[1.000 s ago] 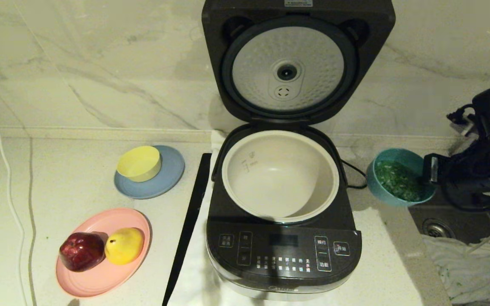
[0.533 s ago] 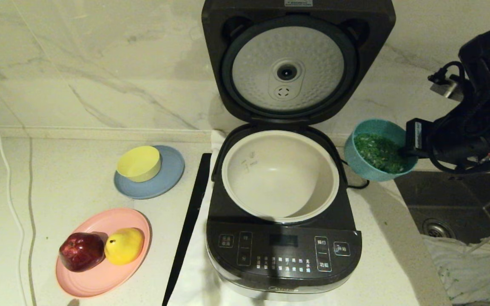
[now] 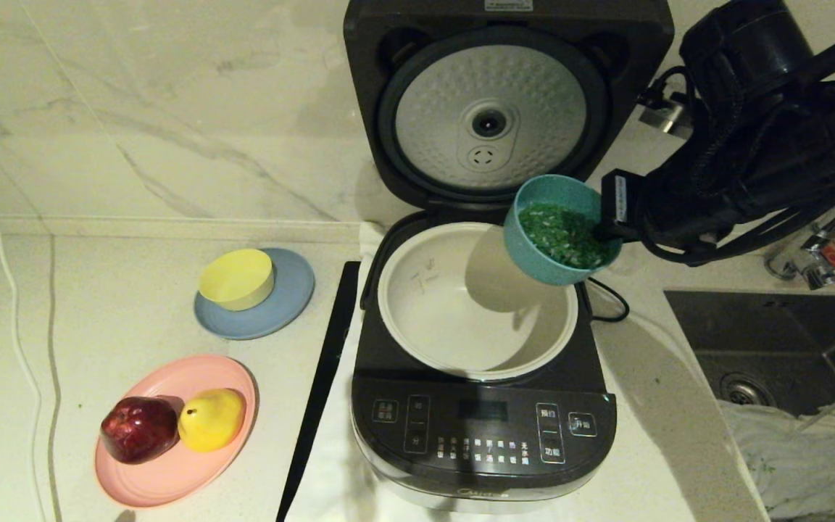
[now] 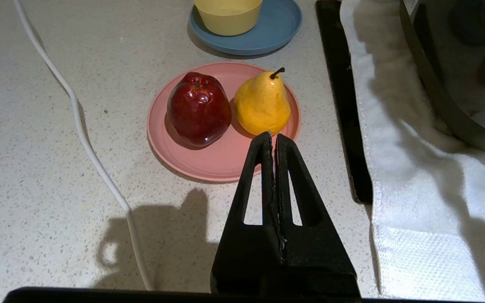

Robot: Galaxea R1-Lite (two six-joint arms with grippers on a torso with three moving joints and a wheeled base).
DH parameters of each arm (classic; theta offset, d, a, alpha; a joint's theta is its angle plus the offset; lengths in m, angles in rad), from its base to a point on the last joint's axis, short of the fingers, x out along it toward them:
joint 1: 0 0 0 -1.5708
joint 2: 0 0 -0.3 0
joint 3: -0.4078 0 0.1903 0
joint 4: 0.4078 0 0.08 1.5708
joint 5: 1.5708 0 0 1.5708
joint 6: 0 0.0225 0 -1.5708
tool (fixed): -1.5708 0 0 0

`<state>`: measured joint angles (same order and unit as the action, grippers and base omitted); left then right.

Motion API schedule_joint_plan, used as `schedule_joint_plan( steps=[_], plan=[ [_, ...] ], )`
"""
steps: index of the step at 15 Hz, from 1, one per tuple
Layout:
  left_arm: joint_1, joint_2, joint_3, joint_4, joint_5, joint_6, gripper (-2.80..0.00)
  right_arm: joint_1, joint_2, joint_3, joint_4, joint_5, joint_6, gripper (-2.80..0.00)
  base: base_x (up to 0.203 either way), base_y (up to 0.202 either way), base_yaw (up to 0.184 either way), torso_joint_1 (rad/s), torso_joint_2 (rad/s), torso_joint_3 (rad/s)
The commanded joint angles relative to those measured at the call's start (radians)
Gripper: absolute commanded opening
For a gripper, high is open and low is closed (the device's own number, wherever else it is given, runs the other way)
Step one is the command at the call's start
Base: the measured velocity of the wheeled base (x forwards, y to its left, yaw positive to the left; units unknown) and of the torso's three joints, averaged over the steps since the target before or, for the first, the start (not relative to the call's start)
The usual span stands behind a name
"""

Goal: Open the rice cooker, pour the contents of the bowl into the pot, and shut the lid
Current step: Pour the water from the bowl into the rice cooker

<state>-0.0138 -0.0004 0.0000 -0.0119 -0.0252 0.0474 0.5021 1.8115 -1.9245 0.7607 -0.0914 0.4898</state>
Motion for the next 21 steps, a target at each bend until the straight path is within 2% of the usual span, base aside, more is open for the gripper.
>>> schedule_joint_plan(
  steps=[1,6,9,14,17,21],
  plan=[
    [0.0,0.0,0.008,0.0,0.001,0.0,-2.8,0.041,0.051,-0.007,-0.039,-0.039,0.003,-2.8,0.0,0.0,0.0,0.0,0.0,0.0],
    [0.0,0.0,0.008,0.0,0.001,0.0,-2.8,0.056,0.101,-0.005,-0.142,-0.085,0.02,-2.8,0.0,0.0,0.0,0.0,0.0,0.0],
    [0.0,0.0,0.008,0.0,0.001,0.0,-2.8,0.065,0.098,-0.007,-0.152,-0.086,0.017,-2.8,0.0,0.0,0.0,0.0,0.0,0.0],
    [0.0,0.0,0.008,0.0,-0.002,0.0,-2.8,0.127,0.106,-0.005,-0.162,-0.091,0.013,-2.8,0.0,0.0,0.0,0.0,0.0,0.0],
    [0.0,0.0,0.008,0.0,0.001,0.0,-2.8,0.155,0.13,-0.001,-0.159,-0.146,0.018,-2.8,0.0,0.0,0.0,0.0,0.0,0.0],
    [0.0,0.0,0.008,0.0,0.0,0.0,-2.8,0.174,0.139,-0.001,-0.165,-0.174,0.019,-2.8,0.0,0.0,0.0,0.0,0.0,0.0]
  ],
)
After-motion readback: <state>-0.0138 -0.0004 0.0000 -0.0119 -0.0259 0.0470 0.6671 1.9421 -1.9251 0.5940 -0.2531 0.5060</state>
